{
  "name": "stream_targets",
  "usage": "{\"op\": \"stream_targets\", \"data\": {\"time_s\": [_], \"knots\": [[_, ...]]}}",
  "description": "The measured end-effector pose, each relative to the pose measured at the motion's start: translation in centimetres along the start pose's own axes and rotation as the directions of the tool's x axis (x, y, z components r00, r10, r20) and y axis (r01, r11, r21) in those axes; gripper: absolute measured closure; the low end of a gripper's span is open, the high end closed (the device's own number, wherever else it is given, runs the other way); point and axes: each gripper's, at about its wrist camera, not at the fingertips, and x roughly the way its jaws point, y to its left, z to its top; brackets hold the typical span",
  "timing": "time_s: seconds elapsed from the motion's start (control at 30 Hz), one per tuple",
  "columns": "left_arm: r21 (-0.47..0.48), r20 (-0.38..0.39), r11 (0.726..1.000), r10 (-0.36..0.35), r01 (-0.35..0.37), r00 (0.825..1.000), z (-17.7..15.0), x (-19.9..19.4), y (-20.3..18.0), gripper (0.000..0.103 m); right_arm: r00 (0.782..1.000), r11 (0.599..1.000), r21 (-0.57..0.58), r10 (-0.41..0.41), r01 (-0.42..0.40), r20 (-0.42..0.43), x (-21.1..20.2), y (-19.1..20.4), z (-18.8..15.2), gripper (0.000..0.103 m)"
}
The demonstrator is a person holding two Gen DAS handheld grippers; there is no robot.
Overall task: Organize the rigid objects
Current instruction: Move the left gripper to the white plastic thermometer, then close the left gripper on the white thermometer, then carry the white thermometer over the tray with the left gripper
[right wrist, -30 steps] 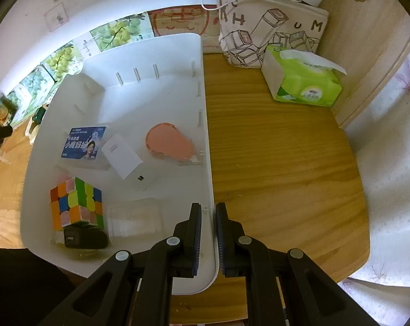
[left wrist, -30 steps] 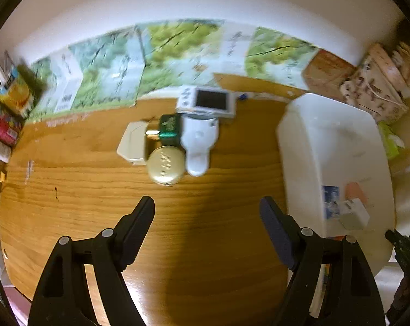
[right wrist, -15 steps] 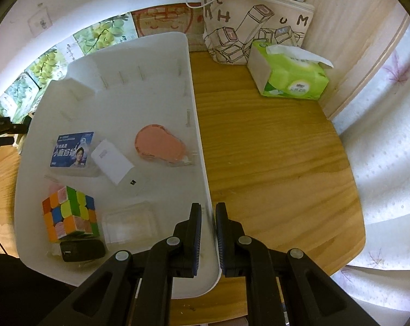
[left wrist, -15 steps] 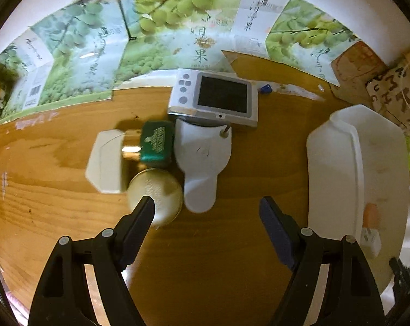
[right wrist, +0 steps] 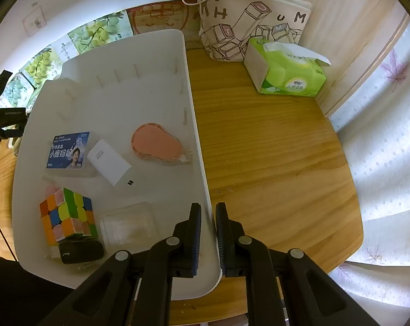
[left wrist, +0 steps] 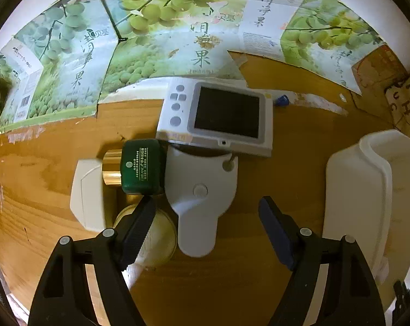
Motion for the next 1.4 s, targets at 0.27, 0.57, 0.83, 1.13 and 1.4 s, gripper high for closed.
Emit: {"op": "stream_targets", "data": {"time_s": [0.27, 0.57, 0.83, 1.13, 1.4], "knots": [[0.006, -0.011, 0.999, 0.043, -0.043, 0.999, 1.0, 1.5, -0.3, 0.044, 1.0, 1.0, 0.002, 0.003, -0.003, -0.001, 0.1, -0.1, 0.0, 0.09], [0.002, -0.039, 1.0, 0.026, -0.026, 0.999, 1.4, 1.7, -0.1, 0.045, 1.0, 1.0, 0.006, 0.005, -0.005, -0.002, 0.1, 0.0, 0.0, 0.089], [0.003, -0.016, 1.0, -0.013, 0.013, 1.0, -0.9, -2.1, -0.8, 0.045, 1.0, 1.0, -0.013, 0.025, -0.025, -0.004, 0.1, -0.1, 0.1, 0.089], [0.044, 0.068, 0.998, -0.049, 0.046, 0.996, -3.6, -8.7, -1.5, 0.045, 0.998, 0.998, -0.029, 0.048, -0.049, -0.034, 0.7, -0.4, 0.5, 0.09], [0.109, 0.135, 0.991, -0.087, 0.073, 0.987, -6.0, -12.8, -5.8, 0.044, 0.995, 0.996, -0.028, 0.087, -0.088, -0.05, 1.1, -0.9, 1.0, 0.097]]}}
